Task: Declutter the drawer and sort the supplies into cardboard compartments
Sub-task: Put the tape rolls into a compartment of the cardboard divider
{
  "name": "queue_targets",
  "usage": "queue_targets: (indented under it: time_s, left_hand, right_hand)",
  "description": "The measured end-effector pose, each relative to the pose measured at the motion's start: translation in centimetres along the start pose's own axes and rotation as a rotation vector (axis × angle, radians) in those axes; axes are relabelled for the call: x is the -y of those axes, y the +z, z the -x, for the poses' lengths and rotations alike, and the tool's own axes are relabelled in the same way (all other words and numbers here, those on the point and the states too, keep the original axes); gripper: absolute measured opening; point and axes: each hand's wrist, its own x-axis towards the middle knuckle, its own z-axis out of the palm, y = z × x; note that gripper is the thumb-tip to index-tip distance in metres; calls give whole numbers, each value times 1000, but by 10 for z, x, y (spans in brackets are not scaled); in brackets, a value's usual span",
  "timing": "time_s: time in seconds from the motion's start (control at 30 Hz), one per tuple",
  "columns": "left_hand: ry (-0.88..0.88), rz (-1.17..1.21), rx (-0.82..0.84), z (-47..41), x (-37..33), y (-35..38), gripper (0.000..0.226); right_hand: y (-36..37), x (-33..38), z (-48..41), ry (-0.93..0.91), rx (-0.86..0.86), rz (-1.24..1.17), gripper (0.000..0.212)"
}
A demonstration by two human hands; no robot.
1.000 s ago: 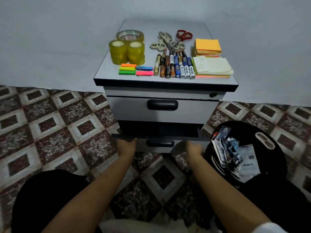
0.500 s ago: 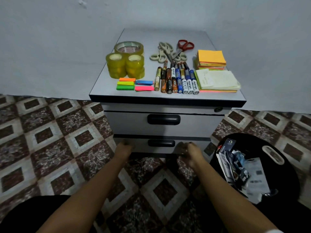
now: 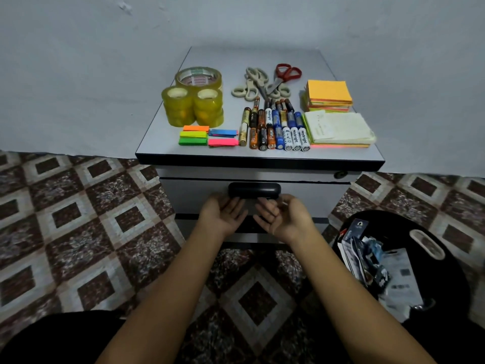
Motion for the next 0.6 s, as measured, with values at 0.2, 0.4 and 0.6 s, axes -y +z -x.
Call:
queue_targets:
  time_s: [0.2, 0.4, 0.6]
  left_hand:
    - [-52, 34, -23, 15, -8, 19, 28]
    - [-66, -20, -76, 23, -11, 22, 30]
    - [-24, -87, -40, 41, 5, 4, 28]
  right_hand:
    - [20, 16, 24, 50, -9, -111, 25]
    - [19, 17, 35, 80, 12, 1, 19]
    - [7, 0, 50, 85, 29, 47, 19]
